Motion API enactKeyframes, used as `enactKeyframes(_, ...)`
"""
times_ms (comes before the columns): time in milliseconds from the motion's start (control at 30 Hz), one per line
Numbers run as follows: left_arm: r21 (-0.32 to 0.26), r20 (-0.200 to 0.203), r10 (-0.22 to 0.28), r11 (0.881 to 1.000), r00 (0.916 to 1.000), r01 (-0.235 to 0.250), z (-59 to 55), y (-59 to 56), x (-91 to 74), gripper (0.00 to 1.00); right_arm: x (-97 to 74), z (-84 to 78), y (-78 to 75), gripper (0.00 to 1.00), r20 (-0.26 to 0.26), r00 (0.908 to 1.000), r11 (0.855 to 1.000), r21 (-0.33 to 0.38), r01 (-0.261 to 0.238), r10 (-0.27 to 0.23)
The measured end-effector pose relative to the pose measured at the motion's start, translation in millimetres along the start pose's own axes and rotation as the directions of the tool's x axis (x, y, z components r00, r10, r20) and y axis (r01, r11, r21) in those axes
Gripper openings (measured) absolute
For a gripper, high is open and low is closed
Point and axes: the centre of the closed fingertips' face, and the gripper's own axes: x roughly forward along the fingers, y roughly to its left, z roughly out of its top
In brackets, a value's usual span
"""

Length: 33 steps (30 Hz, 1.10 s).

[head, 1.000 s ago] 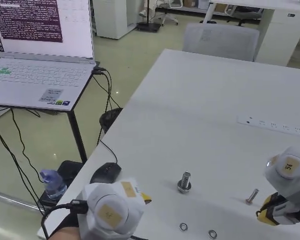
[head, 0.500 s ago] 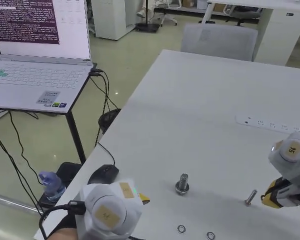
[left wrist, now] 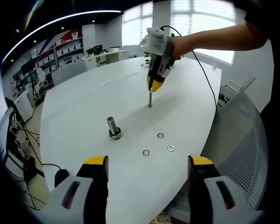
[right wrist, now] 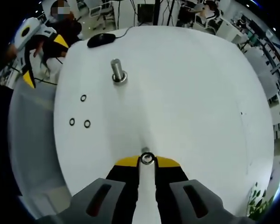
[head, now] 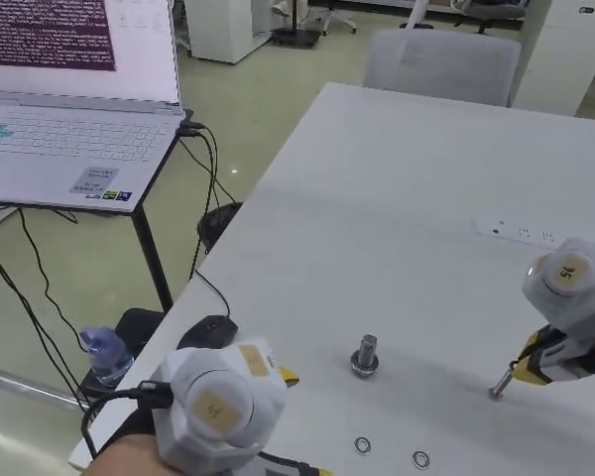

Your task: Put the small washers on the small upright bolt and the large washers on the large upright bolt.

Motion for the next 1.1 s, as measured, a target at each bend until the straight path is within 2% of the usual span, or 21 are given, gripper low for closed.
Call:
enactKeyframes(467,0.001,-0.022,-0.024,1.000,0.9995,0.024,-6.2,0.2,3.7,0.76,10.1,-0.7,-0.7,0.12,-0.023,0.9997,1.000,-0.004,-0.010,0.010)
enactKeyframes(1100,0.000,-0.054,-0.036,0.999,0.9979,0.036,-19.3,0.4,-0.8,0.72,38.2,-10.2,-0.6,0.12,-0.062,0.9972,0.999,-0.027,-0.045,0.043)
